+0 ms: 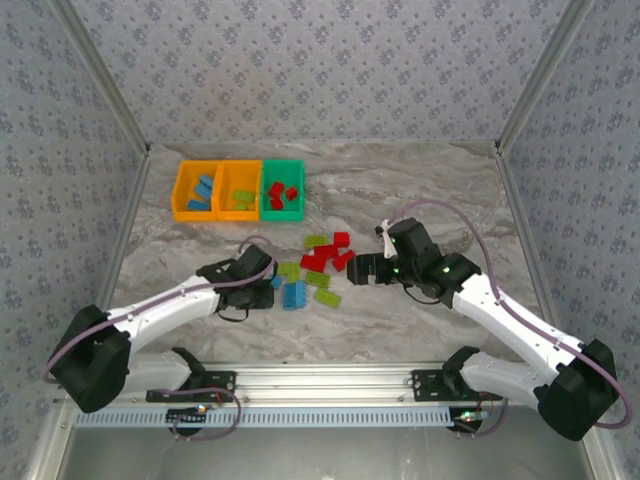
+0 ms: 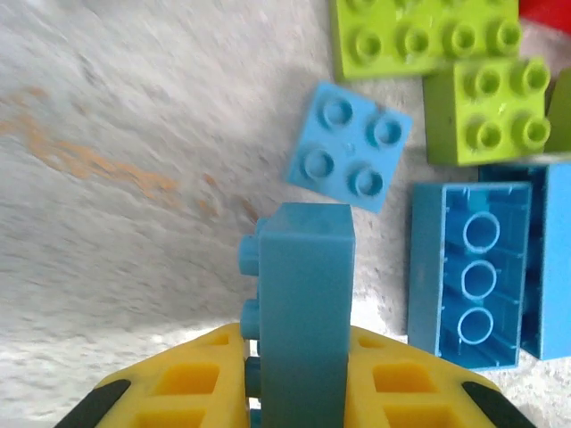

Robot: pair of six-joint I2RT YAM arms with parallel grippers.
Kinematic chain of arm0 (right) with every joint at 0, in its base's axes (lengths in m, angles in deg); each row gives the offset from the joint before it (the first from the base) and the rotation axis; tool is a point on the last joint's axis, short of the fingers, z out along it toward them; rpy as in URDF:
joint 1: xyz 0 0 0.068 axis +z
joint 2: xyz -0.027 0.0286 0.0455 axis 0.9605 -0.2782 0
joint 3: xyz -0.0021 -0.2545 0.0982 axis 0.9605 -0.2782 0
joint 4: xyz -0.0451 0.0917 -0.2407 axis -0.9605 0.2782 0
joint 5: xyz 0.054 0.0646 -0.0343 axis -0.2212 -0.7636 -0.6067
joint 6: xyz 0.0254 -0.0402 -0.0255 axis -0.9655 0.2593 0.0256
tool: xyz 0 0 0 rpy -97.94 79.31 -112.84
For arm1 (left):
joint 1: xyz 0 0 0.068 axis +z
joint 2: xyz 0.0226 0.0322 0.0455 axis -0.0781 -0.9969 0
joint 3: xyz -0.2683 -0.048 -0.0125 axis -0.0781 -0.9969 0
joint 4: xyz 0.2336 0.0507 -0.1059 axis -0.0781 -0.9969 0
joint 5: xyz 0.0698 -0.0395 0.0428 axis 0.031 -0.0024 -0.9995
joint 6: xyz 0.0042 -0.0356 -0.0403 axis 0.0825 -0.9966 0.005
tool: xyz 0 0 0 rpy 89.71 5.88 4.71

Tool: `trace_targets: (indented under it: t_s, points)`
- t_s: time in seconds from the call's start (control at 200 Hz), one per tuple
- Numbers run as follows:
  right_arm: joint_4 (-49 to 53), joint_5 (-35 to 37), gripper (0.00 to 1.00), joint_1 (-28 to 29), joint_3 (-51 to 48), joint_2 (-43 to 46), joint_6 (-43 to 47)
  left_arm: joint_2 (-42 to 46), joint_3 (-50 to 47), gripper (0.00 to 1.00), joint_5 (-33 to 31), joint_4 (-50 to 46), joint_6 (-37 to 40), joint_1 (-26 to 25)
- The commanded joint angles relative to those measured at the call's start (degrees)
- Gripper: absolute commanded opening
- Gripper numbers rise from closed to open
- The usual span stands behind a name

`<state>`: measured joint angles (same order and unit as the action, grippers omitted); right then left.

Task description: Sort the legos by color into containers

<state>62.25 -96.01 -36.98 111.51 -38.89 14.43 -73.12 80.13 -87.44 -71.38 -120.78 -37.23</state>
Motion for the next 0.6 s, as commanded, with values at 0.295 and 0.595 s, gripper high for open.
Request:
trace_targets:
  t_s: [0.295, 0.595]
  points:
    - [-4.48, -4.12, 1.0, 5.89, 1.82, 0.68, -2.88, -12.07, 27.27, 0.15, -13.66, 9.25, 18.53, 24.55]
    - [1.04, 1.23, 1.0, 9.2, 1.68, 5.72, -4.65, -35.02, 49.98, 0.16, -11.83, 6.43, 21.09, 38.06]
